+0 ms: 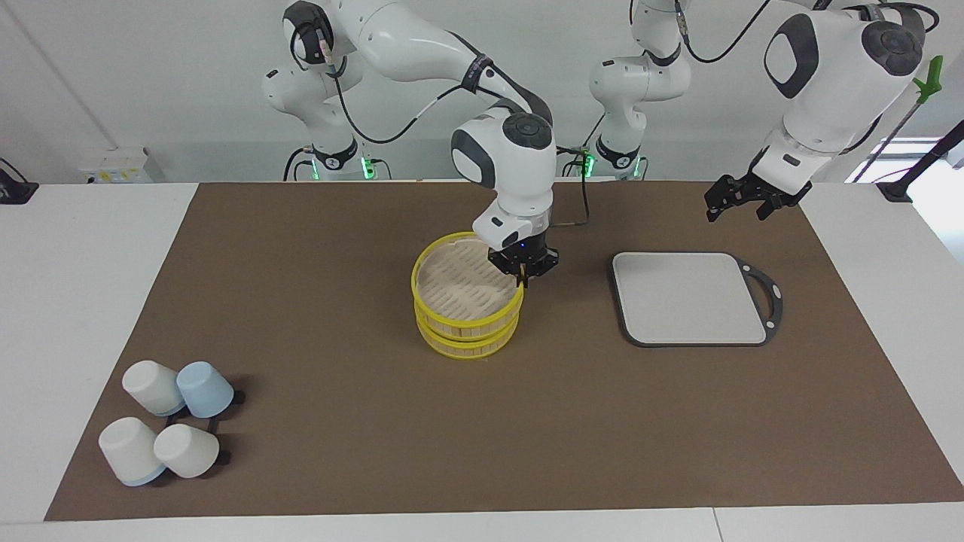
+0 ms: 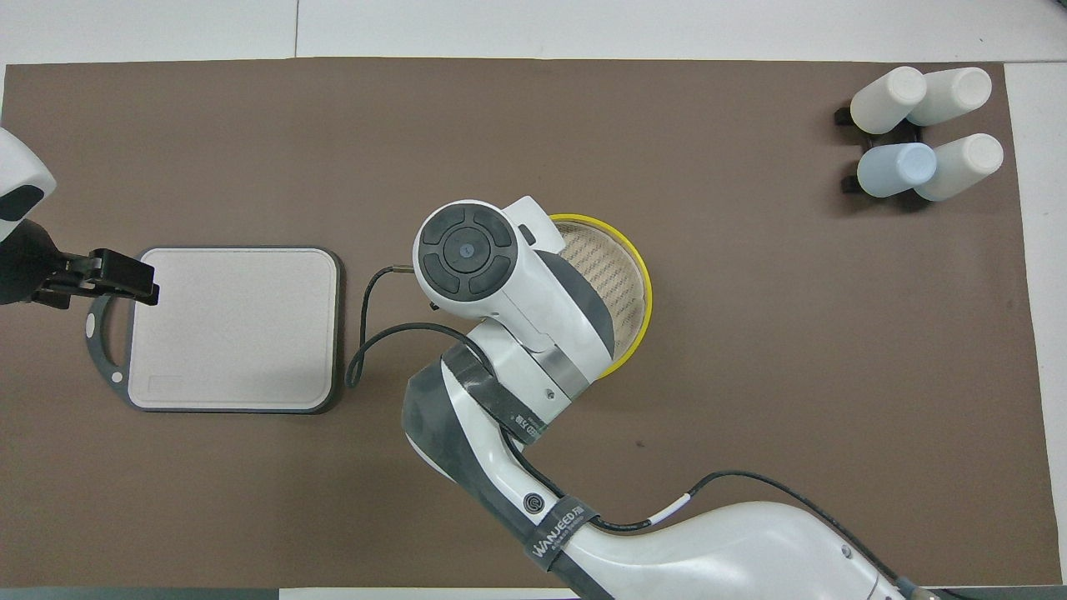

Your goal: Place bun in steamer

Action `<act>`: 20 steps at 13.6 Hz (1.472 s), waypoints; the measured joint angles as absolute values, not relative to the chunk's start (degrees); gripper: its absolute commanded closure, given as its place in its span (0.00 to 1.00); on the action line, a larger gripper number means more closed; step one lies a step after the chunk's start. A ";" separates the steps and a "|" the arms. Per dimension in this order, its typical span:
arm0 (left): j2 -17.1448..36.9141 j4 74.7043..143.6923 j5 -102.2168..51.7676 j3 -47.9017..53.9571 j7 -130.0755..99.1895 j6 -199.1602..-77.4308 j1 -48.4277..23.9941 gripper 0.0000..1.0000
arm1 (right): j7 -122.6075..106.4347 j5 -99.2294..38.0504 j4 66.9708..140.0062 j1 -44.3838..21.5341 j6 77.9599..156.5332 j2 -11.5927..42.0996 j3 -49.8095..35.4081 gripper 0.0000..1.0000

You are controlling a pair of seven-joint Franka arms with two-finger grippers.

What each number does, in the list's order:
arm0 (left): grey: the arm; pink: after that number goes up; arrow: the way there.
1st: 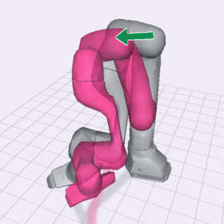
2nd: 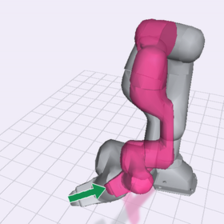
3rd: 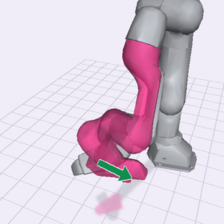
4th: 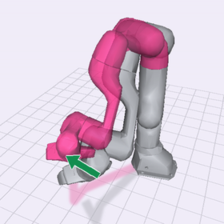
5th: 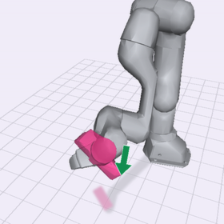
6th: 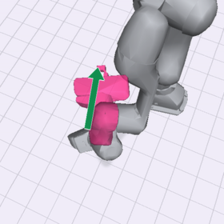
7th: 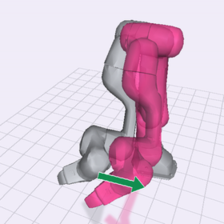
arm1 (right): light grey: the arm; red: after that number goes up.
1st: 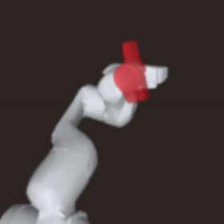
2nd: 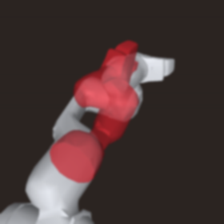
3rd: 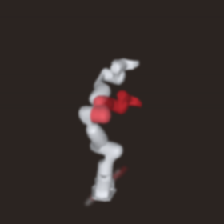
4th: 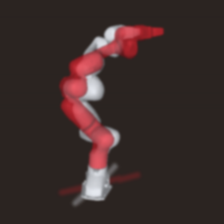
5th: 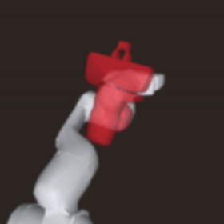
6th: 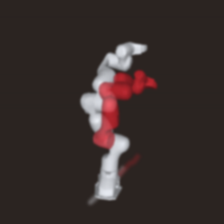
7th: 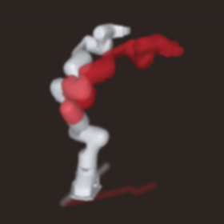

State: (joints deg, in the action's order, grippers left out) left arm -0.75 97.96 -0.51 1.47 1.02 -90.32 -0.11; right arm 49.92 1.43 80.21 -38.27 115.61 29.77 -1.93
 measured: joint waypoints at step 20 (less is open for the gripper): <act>-0.76 97.77 -0.41 1.43 0.95 -90.42 0.04 0.00 | 49.96 1.47 80.93 -37.88 117.24 31.03 -1.56 1.00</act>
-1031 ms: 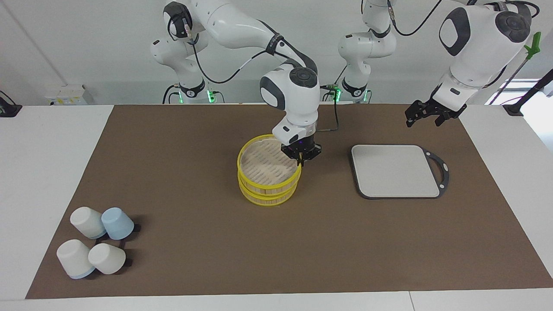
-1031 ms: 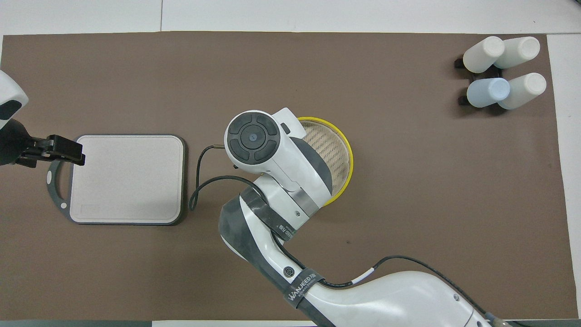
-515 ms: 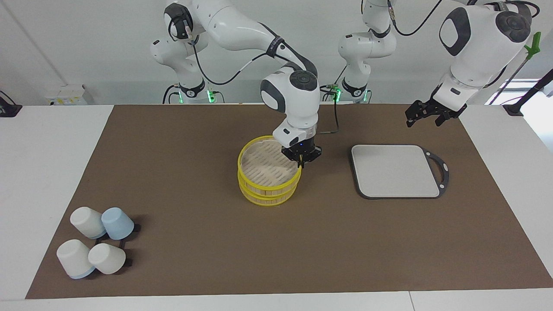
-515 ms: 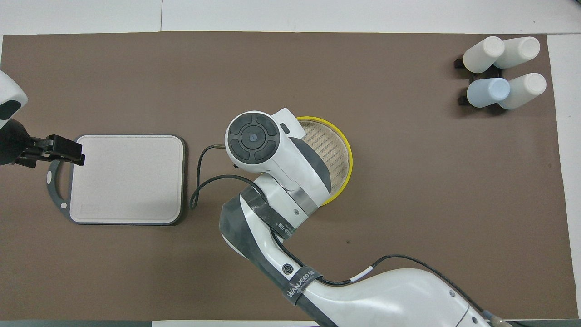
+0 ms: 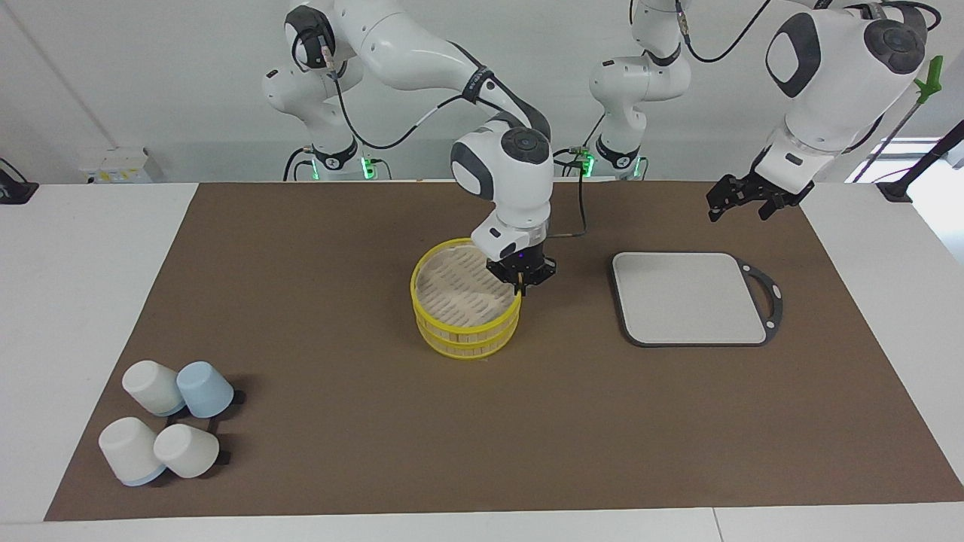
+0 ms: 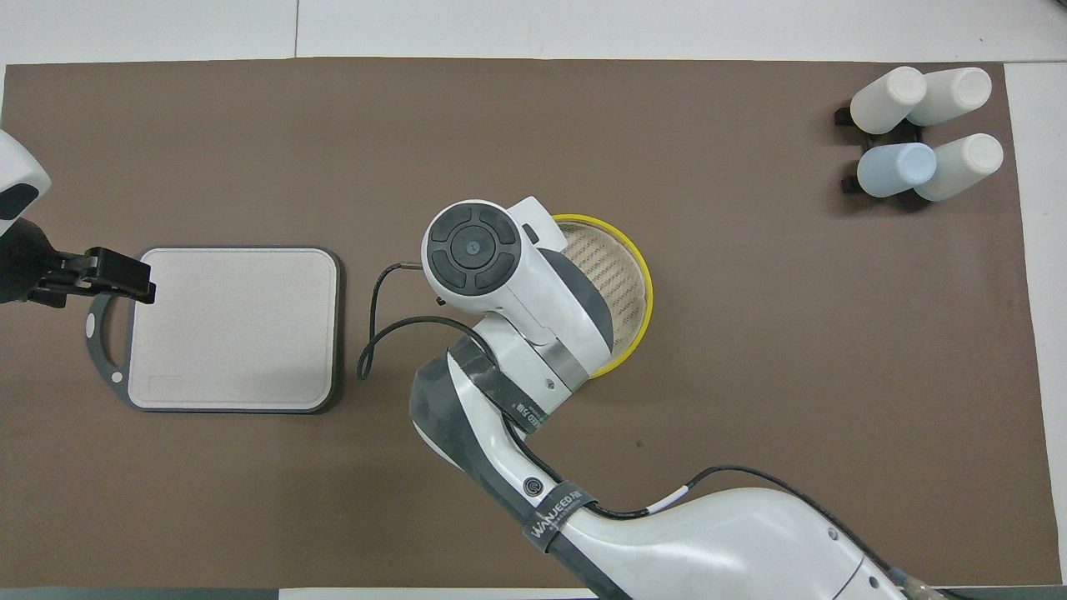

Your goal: Place bun in steamer

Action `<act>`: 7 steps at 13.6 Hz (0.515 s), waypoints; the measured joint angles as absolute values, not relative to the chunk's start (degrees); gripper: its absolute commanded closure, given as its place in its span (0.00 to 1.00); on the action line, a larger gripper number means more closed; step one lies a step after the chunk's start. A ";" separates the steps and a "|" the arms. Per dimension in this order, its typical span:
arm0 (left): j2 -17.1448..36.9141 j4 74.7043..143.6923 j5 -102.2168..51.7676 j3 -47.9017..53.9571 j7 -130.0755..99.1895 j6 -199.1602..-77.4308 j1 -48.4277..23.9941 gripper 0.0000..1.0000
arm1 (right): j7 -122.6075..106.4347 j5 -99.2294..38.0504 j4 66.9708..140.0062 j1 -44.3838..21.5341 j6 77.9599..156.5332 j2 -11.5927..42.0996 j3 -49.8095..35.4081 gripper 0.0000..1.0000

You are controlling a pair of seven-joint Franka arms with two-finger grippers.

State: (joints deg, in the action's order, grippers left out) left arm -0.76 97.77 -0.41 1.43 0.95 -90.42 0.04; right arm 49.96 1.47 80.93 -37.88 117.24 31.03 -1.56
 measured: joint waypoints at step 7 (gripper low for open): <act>-0.76 97.77 -0.41 1.43 0.95 -90.41 0.08 0.00 | 49.97 1.46 80.94 -37.88 117.23 30.99 -1.56 0.00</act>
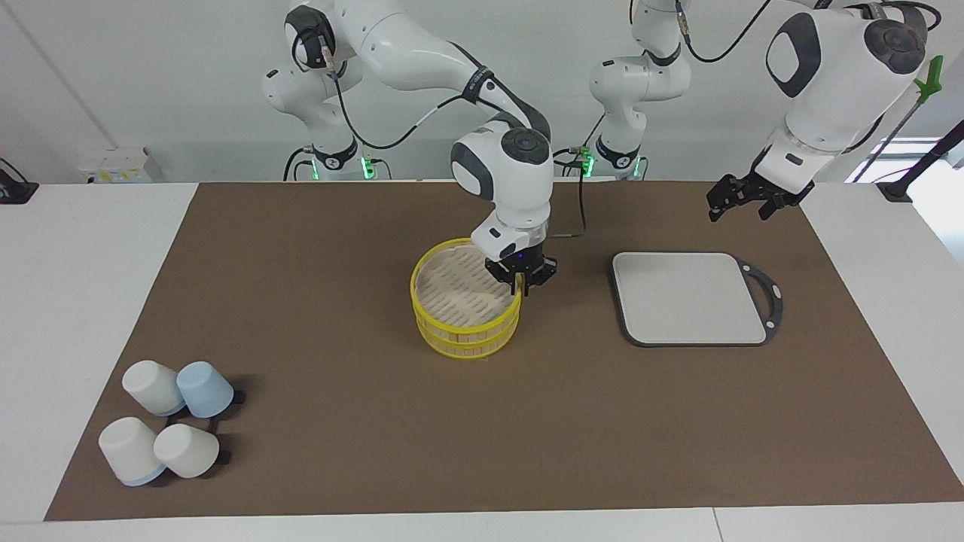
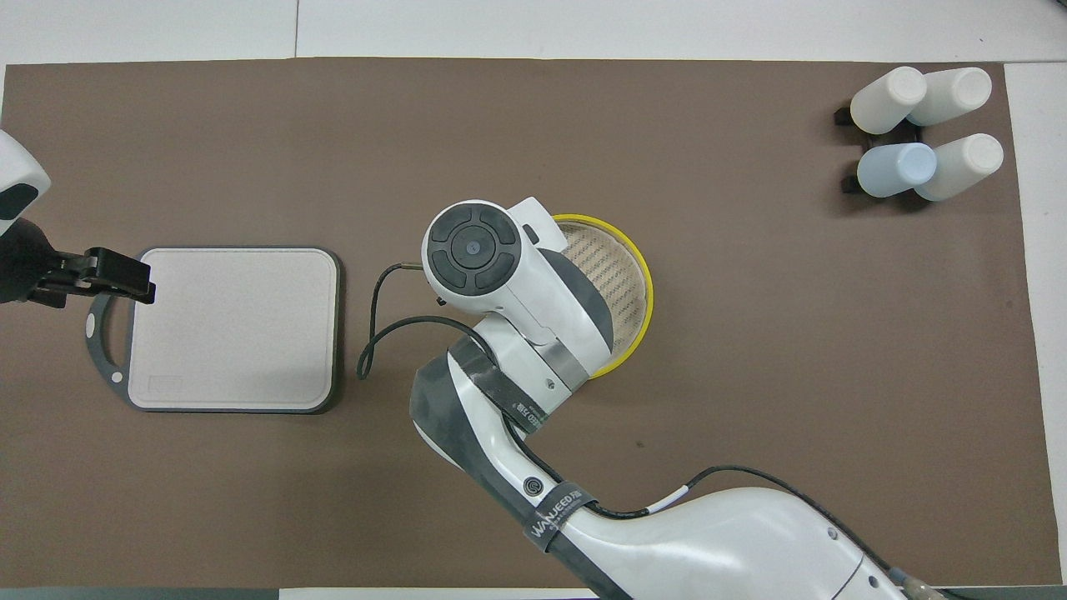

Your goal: Place bun in steamer

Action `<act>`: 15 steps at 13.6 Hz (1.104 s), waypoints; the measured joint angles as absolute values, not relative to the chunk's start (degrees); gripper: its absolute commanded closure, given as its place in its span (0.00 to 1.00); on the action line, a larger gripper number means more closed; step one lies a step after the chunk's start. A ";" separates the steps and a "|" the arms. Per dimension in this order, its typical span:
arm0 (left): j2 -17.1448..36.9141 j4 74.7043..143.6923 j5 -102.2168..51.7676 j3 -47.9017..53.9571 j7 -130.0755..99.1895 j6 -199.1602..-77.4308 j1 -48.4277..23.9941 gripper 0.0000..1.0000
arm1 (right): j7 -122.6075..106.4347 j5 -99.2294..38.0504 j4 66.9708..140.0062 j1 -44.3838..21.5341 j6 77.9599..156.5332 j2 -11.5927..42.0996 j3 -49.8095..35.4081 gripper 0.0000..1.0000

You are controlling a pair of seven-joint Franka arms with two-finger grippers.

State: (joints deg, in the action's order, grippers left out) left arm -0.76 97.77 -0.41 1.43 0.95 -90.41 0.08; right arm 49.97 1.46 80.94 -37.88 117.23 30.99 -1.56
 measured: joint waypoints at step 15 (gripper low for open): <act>-0.77 97.61 -0.41 1.41 0.95 -90.43 0.26 0.00 | 2.04 1.47 80.53 -6.79 88.06 10.61 -0.74 0.00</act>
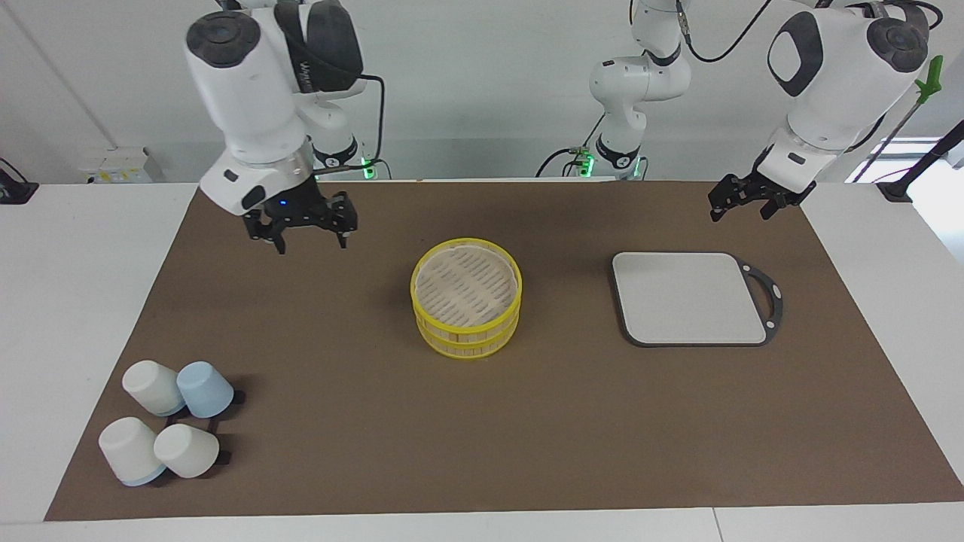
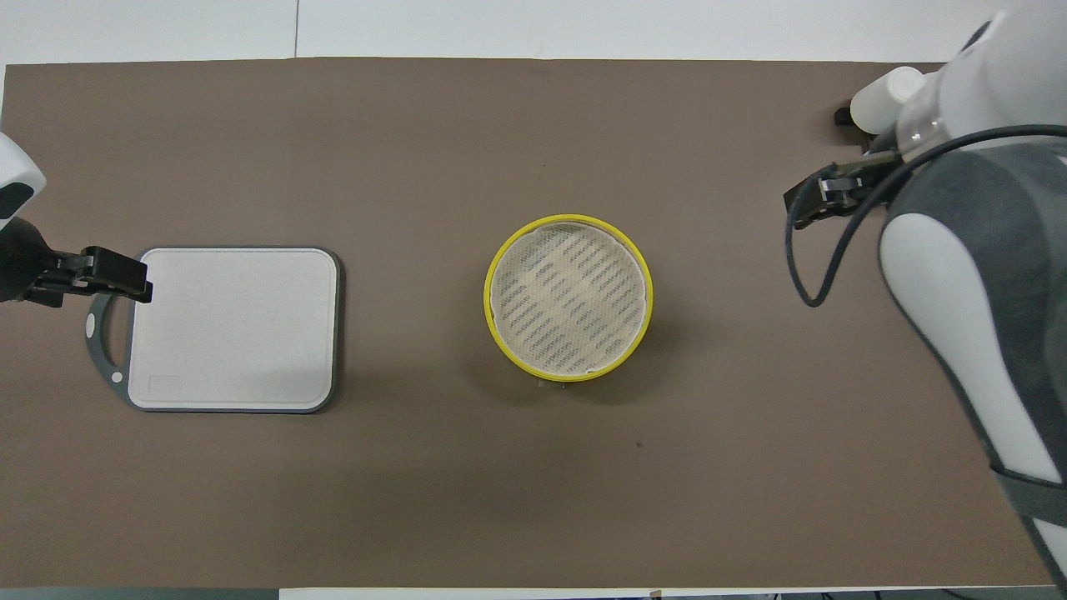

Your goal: Place bun in steamer

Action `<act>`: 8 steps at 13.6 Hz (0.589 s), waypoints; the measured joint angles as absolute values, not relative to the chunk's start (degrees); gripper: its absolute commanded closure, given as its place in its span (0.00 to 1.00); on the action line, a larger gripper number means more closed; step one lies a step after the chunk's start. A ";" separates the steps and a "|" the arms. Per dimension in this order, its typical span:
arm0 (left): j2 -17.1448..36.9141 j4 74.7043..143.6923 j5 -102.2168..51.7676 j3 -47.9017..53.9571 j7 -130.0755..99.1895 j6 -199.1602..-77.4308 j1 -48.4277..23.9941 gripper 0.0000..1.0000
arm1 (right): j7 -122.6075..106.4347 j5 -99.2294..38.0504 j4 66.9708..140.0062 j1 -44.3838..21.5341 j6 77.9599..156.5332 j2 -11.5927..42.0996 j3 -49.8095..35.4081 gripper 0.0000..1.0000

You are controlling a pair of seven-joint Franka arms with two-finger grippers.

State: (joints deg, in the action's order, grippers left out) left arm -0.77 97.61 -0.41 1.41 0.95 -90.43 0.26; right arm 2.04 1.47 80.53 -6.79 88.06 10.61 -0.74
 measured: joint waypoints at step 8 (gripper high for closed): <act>-0.77 97.60 -0.41 1.41 0.95 -90.43 0.26 0.00 | -2.90 1.46 96.48 1.34 93.54 1.06 -0.93 0.00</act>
State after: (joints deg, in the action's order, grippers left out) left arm -0.77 97.60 -0.41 1.41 0.95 -90.43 0.26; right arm -2.90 1.46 96.48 1.34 93.54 1.06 -0.93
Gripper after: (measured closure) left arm 0.000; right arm 0.000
